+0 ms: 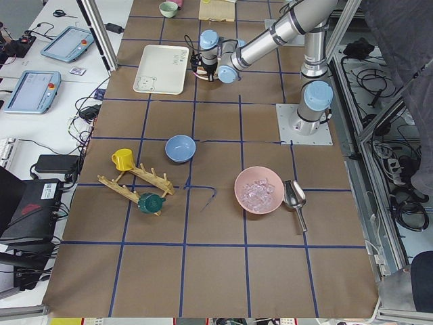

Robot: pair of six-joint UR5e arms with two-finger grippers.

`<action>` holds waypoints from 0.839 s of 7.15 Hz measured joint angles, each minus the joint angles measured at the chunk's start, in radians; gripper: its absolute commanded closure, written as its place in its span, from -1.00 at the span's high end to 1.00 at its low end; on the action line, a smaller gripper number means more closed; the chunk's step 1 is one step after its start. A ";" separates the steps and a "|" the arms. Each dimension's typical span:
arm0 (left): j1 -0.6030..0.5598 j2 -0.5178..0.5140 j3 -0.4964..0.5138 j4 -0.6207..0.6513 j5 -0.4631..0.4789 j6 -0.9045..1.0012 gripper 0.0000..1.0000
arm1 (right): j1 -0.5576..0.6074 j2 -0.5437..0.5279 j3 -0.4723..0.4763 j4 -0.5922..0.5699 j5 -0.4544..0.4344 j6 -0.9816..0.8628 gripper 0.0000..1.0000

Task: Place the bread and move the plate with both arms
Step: 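Slide the plate with the left gripper onto the cream tray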

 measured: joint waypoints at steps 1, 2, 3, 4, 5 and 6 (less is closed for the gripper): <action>0.010 0.010 0.011 0.004 -0.005 -0.013 -1.00 | -0.001 0.000 0.000 0.001 0.000 0.000 1.00; 0.028 0.017 0.031 0.004 -0.026 -0.034 -1.00 | -0.001 0.000 0.000 0.003 0.000 0.000 1.00; 0.049 0.013 0.066 0.001 -0.063 -0.046 -1.00 | -0.002 0.000 0.000 0.003 0.000 0.000 1.00; 0.069 -0.006 0.122 -0.011 -0.084 -0.050 -1.00 | -0.003 0.001 0.001 0.004 0.000 0.000 1.00; 0.083 -0.041 0.200 -0.041 -0.093 -0.048 -1.00 | -0.005 0.001 0.004 0.004 0.000 -0.001 1.00; 0.093 -0.088 0.279 -0.072 -0.099 -0.045 -1.00 | -0.005 0.001 0.009 0.003 0.001 -0.001 1.00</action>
